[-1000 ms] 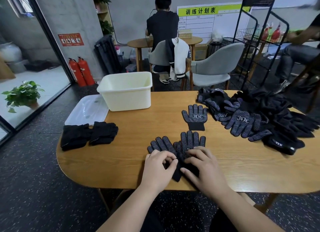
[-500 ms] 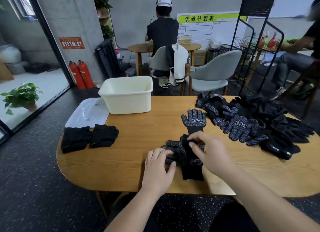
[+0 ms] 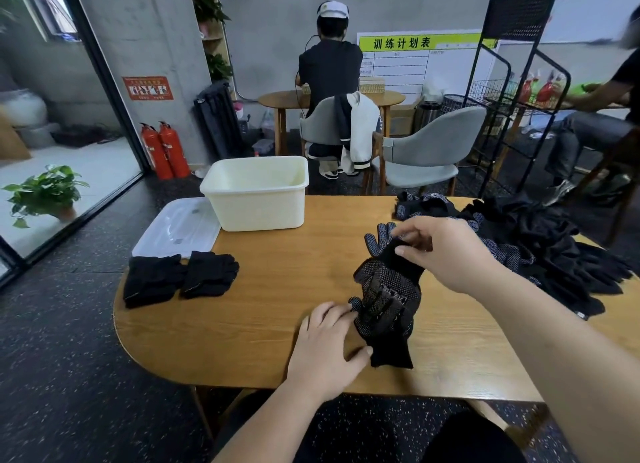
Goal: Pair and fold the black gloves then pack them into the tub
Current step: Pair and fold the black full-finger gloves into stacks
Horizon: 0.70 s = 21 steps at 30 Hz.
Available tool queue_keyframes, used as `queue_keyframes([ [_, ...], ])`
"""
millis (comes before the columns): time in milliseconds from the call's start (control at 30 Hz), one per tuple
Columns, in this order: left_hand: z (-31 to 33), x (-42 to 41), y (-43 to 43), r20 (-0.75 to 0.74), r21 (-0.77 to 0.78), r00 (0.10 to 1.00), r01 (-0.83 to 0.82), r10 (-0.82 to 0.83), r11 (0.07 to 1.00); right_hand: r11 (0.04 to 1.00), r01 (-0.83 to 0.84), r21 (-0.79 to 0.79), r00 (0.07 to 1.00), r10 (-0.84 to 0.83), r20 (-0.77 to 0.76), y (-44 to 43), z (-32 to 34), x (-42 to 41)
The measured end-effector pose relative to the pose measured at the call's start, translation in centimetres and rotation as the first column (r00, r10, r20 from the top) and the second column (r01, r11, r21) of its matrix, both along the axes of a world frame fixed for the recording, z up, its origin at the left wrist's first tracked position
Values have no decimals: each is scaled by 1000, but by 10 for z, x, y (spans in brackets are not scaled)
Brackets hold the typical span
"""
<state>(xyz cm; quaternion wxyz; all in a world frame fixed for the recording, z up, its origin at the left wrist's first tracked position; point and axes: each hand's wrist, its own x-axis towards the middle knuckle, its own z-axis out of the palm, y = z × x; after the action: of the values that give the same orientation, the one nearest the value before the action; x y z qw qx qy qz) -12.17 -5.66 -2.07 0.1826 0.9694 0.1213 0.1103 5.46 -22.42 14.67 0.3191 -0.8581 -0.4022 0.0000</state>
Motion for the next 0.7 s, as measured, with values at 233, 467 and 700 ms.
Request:
queue_keyframes([
  [233,-5,3,1,-41,61,999,-6,8,998,982,3,190,935,-70,347,0,-12,-12],
  [467,-2,2,0,-98,16,995,-14,15,1000,983,-97,-158,954,137,266,-15,-152,-47],
  [700,1,2,-1,-114,6,993,-14,14,1000,999,-16,30,939,5,344,-16,-154,-54],
])
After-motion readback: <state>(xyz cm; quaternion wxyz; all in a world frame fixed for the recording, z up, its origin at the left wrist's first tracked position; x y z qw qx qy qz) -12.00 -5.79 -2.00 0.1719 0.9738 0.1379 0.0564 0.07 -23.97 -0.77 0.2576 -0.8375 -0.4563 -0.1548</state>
